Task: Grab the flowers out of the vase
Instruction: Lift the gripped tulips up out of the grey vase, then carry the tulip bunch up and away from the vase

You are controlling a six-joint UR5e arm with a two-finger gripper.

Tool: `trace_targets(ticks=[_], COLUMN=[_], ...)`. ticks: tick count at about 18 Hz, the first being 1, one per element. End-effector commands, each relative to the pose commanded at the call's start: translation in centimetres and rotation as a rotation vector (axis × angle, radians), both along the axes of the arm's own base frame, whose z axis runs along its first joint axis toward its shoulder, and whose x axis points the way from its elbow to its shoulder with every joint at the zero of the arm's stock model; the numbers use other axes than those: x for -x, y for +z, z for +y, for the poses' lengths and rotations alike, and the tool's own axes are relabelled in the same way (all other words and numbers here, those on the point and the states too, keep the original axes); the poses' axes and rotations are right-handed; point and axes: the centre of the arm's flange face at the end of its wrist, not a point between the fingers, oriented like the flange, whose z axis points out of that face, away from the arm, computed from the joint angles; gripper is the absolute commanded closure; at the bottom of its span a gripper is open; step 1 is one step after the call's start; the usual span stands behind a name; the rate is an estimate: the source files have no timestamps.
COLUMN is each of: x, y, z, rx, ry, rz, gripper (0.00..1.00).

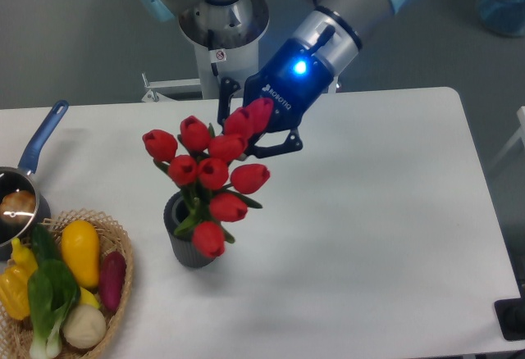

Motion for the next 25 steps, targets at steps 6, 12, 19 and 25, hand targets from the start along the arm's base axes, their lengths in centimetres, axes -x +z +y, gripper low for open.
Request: trace_targets(ticks=[6, 12, 19, 25], x=[1.1, 2.3, 7.8, 11.1], y=[1.3, 1.6, 2.6, -1.4], z=[-0.9, -1.9, -5.8, -8.4], rx=[-0.015, -0.017, 0.012, 0.225], ry=[0.035, 0.066, 0.170, 0.176], rz=[-0.051, -0.052, 0.082, 0.371], gripper=[0.90, 0.90, 0.96, 0.96])
